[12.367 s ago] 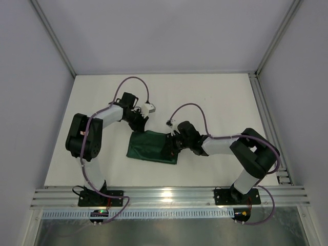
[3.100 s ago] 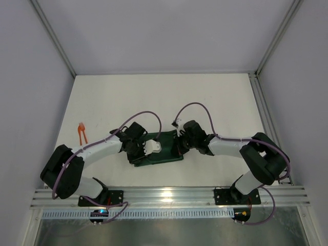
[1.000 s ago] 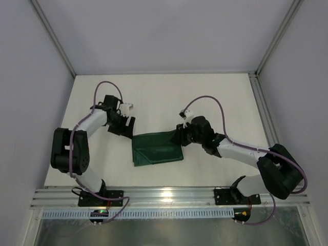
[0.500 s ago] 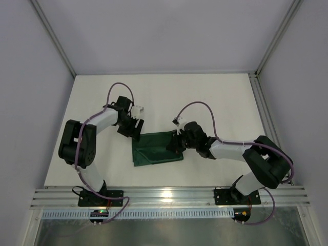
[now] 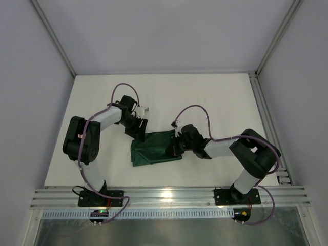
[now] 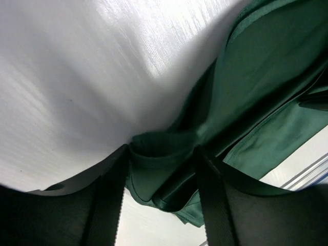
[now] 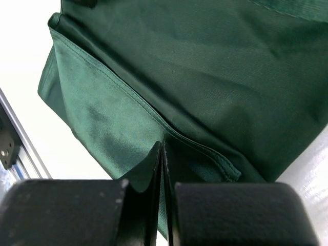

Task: Fold the napkin into a case and place the utensils inside
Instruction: Fold the 2/3-rectangle-folded napkin at the center of the board.

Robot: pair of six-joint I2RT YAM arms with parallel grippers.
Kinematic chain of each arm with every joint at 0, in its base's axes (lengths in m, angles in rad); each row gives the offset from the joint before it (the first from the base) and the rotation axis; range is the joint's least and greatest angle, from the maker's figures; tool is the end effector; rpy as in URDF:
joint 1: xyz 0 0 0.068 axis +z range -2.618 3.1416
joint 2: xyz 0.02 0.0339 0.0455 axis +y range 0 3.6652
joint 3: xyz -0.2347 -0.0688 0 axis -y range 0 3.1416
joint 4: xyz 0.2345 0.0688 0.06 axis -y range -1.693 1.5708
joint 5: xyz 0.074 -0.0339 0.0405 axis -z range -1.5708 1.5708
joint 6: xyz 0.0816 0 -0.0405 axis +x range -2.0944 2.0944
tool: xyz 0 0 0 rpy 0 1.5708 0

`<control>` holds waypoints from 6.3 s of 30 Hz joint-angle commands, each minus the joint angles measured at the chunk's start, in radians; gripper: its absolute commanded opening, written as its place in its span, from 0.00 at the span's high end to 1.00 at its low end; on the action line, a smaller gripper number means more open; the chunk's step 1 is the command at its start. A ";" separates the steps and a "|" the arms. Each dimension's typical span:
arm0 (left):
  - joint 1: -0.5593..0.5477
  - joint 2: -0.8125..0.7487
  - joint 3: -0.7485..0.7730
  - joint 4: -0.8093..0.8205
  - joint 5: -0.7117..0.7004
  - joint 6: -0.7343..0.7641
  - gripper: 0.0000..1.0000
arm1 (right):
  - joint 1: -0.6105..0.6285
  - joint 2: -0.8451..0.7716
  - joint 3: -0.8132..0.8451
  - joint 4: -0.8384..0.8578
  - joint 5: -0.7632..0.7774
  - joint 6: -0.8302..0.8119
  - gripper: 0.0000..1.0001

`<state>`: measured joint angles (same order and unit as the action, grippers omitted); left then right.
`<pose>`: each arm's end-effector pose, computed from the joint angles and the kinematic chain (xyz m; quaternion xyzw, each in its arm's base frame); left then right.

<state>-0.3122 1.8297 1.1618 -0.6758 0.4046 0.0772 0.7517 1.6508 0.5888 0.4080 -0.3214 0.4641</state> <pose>0.3089 -0.1334 0.0971 0.2106 0.9505 -0.2113 0.0868 0.2202 0.2412 0.0798 -0.1969 0.8659 0.3673 0.2766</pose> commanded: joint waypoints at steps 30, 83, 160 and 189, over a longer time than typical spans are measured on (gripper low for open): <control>-0.263 -0.369 -0.284 0.234 -0.291 0.246 1.00 | 0.003 0.084 0.046 -0.067 0.114 0.082 0.96; -0.775 -0.457 -0.809 0.831 -1.015 0.727 1.00 | -0.224 0.015 0.619 -0.635 -0.080 -0.373 0.35; -0.785 -0.515 -0.858 0.797 -0.943 0.705 1.00 | -0.256 0.352 0.744 -0.623 -0.375 -0.625 0.43; -0.786 -0.521 -0.847 0.782 -0.957 0.674 1.00 | -0.238 0.379 0.668 -0.522 -0.553 -0.578 0.82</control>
<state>-1.0992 1.3273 0.3157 0.1204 -0.5655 0.7887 0.5076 2.0628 1.2758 -0.1520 -0.8555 -0.1158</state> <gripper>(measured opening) 0.014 0.202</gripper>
